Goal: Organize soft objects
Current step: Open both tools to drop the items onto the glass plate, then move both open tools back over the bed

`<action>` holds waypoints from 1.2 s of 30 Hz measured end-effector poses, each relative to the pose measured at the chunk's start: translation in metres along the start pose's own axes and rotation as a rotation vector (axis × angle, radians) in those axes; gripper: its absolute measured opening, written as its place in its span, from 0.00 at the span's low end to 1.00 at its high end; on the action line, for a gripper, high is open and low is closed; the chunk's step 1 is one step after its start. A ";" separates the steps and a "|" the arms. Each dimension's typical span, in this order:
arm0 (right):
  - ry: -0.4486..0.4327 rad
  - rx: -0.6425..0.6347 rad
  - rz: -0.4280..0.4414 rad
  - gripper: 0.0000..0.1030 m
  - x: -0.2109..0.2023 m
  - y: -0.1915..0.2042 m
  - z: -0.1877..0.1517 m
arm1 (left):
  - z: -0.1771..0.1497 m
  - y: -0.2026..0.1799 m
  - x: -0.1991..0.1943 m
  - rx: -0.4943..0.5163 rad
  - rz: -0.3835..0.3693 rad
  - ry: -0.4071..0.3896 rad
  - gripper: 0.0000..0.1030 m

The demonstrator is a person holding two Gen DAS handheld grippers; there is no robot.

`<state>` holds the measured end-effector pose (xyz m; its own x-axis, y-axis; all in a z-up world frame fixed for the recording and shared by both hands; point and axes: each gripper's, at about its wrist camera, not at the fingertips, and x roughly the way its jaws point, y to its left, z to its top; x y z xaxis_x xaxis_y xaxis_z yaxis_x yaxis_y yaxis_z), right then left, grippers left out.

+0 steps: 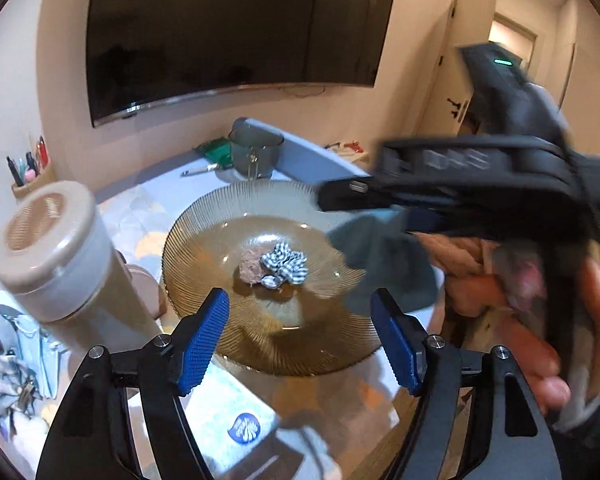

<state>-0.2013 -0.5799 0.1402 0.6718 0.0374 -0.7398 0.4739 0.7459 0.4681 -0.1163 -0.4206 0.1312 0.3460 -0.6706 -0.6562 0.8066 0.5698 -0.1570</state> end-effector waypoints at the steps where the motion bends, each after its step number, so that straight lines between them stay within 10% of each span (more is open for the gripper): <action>1: 0.010 -0.015 0.023 0.70 0.002 0.005 0.003 | -0.001 -0.001 -0.007 0.005 -0.001 -0.009 0.69; 12: 0.356 -0.011 -0.023 0.74 0.041 0.016 -0.015 | -0.017 0.004 -0.066 0.036 -0.008 -0.069 0.69; 19: 0.469 -0.191 -0.209 0.75 0.051 0.047 -0.006 | -0.025 0.034 -0.107 0.013 0.017 -0.128 0.69; 27: 0.115 -0.349 -0.215 0.75 -0.026 0.093 -0.052 | -0.062 0.136 -0.188 -0.075 0.208 -0.185 0.70; 36: 0.006 -0.590 0.154 0.76 -0.008 0.202 -0.174 | -0.124 0.254 -0.254 -0.259 0.441 -0.169 0.70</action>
<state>-0.2096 -0.3138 0.1570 0.7037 0.1763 -0.6883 -0.0249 0.9743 0.2241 -0.0586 -0.0471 0.1663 0.7144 -0.3963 -0.5767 0.4301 0.8988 -0.0849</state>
